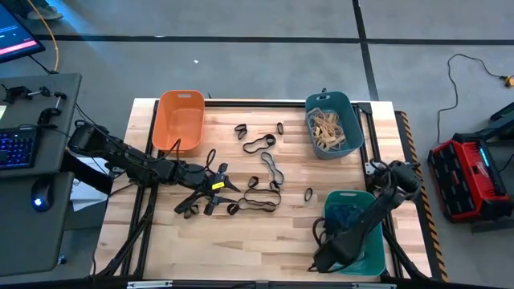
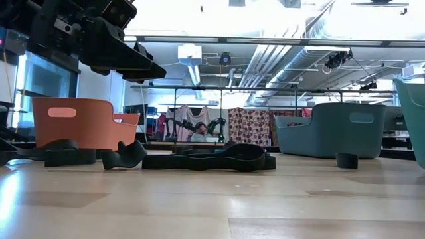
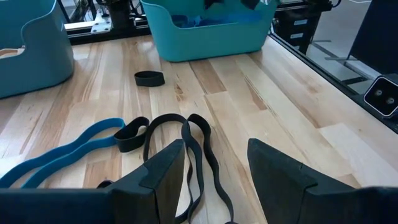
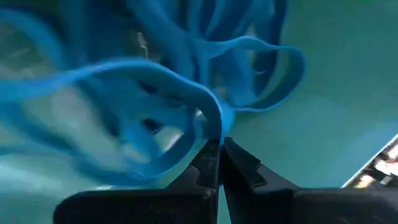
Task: Sort rubber bands into baskets
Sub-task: Put the blue rubber band into the green bin
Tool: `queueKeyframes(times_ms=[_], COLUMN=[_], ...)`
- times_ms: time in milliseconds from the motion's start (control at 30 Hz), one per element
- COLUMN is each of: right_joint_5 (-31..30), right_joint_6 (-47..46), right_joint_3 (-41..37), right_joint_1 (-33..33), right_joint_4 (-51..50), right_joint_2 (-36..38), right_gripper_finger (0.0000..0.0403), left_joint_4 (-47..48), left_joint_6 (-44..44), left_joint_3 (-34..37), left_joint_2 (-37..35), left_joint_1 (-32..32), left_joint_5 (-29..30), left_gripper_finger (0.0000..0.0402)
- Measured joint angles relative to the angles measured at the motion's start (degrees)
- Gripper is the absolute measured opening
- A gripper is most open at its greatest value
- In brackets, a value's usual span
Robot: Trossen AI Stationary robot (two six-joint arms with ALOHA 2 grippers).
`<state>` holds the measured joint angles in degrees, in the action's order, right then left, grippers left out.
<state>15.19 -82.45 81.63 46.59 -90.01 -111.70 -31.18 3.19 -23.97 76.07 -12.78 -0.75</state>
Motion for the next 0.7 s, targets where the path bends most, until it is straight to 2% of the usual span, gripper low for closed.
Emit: queueKeyframes(times_ms=[233, 333, 500, 600, 700], right_joint_5=[-4.1, -6.3, -6.4, -5.3, -5.0], right_joint_6=[0.0, 0.0, 0.2, 0.4, 0.4], right_joint_3=[-5.4, -5.6, -5.6, -5.6, -5.6], right_joint_1=[1.0, 1.1, 1.1, 0.9, 0.6], right_joint_4=[0.0, 0.0, 0.0, 0.0, 0.0], right_joint_2=[0.0, 0.0, 0.0, 0.0, 0.0], right_gripper_finger=[0.0000, 0.0000, 0.0001, 0.0018, 0.0056], left_joint_4=[0.0, 0.0, 0.0, 0.0, 0.0], left_joint_6=[-0.1, -0.2, -0.2, -0.2, -0.2], left_joint_3=[0.0, 0.0, 0.0, 0.0, 0.0], left_joint_2=[0.0, 0.0, 0.0, 0.0, 0.0], left_joint_1=[0.0, 0.0, 0.0, 0.0, 0.0], left_joint_5=[0.0, 0.0, 0.0, 0.0, 0.0], left_gripper_finger=[0.0170, 0.0170, 0.0170, 0.0170, 0.0170])
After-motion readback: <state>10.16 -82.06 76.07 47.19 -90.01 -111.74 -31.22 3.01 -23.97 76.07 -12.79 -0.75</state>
